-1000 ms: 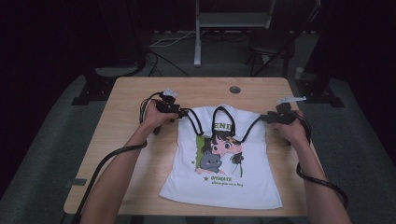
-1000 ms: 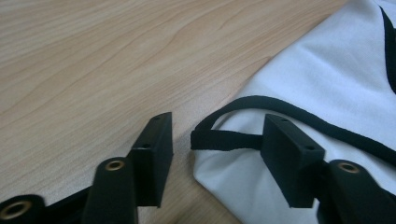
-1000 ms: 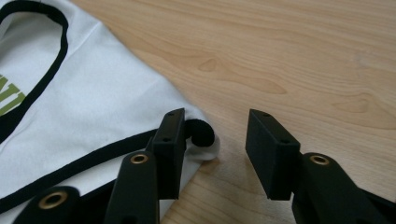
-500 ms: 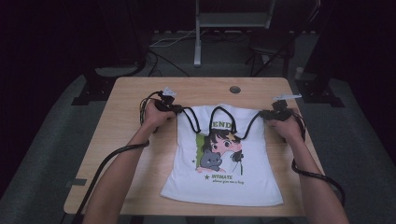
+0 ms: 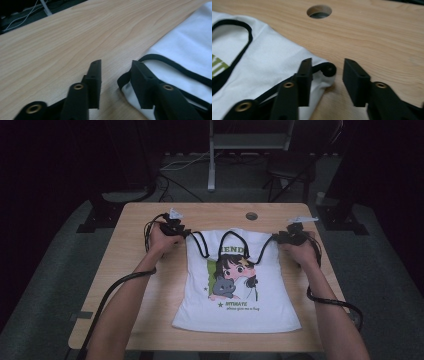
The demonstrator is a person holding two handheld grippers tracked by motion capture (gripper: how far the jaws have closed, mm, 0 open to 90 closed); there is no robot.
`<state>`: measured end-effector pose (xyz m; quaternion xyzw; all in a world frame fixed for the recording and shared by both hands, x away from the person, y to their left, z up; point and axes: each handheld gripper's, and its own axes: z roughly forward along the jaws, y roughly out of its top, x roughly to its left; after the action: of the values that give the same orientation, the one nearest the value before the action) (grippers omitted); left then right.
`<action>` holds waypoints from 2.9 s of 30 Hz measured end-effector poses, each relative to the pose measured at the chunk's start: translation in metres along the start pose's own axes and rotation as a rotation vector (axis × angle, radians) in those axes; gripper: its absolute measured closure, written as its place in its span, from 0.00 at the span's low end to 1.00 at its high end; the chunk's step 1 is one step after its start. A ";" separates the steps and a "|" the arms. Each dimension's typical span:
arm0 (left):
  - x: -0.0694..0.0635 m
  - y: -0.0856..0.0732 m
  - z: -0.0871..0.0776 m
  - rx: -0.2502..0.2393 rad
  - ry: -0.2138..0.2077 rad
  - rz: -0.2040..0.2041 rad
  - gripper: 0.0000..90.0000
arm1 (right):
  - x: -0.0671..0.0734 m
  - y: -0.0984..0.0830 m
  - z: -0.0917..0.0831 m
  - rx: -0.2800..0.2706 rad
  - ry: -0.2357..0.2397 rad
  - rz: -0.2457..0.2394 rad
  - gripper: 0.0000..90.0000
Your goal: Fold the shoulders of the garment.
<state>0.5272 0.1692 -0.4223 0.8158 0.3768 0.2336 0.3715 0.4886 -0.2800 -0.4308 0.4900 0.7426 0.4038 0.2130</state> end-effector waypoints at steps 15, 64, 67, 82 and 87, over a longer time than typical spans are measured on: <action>-0.008 -0.005 -0.069 -0.079 0.027 -0.044 0.33 | -0.005 -0.020 -0.065 -0.057 0.025 0.107 0.37; -0.023 -0.029 -0.037 -0.051 -0.065 -0.208 0.33 | 0.013 -0.015 -0.044 -0.004 0.006 0.170 0.30; -0.026 -0.028 -0.037 -0.054 -0.071 -0.209 0.33 | 0.013 -0.013 -0.046 -0.010 0.011 0.170 0.30; -0.022 -0.020 -0.033 -0.062 -0.067 -0.187 0.33 | 0.001 -0.001 -0.041 -0.038 0.001 0.183 0.29; -0.021 -0.018 -0.029 -0.075 -0.069 -0.194 0.33 | -0.002 -0.001 -0.037 -0.039 0.007 0.190 0.28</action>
<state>0.4877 0.1725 -0.4208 0.7686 0.4318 0.1821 0.4355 0.4628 -0.2966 -0.4101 0.5525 0.6855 0.4383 0.1808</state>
